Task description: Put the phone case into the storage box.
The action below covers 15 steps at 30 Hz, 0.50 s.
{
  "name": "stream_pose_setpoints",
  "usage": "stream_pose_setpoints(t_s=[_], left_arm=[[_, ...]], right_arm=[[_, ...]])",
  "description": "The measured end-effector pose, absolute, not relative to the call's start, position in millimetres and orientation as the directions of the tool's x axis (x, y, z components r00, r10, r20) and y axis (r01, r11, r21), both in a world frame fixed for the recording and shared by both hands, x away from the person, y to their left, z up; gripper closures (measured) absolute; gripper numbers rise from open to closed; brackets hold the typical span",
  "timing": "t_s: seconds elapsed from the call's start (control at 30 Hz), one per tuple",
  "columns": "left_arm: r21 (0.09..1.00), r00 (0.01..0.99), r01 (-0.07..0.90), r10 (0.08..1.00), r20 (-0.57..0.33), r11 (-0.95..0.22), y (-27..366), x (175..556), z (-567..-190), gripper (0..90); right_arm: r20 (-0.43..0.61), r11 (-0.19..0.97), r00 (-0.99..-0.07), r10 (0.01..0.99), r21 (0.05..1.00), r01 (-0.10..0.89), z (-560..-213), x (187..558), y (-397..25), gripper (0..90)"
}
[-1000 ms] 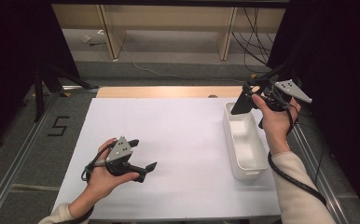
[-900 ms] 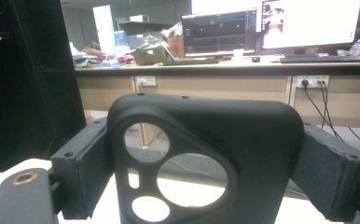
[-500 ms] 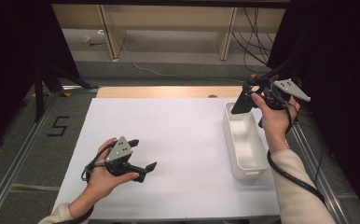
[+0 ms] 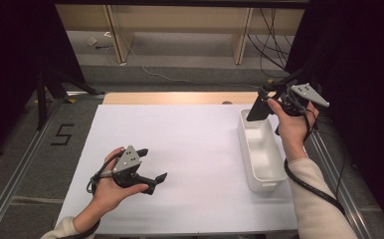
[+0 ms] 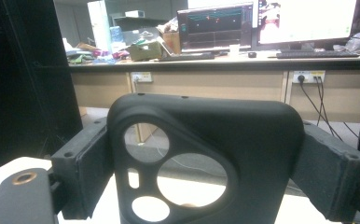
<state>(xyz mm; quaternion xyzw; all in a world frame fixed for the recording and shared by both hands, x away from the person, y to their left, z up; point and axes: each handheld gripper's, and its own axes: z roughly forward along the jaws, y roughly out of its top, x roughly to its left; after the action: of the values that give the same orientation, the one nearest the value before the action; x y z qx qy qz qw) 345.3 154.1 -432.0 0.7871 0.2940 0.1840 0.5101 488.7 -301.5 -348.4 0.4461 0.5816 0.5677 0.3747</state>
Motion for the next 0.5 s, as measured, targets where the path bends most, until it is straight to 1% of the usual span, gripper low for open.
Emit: stream_pose_setpoints(t_s=[0.5], left_arm=[[0.911,0.760,0.274,0.650,-0.008,-0.309,154.2,345.2,-431.9,0.0]], right_arm=[[0.068,-0.039,-0.319,0.945,0.995,0.096,-348.8,493.3,-300.9,15.2]])
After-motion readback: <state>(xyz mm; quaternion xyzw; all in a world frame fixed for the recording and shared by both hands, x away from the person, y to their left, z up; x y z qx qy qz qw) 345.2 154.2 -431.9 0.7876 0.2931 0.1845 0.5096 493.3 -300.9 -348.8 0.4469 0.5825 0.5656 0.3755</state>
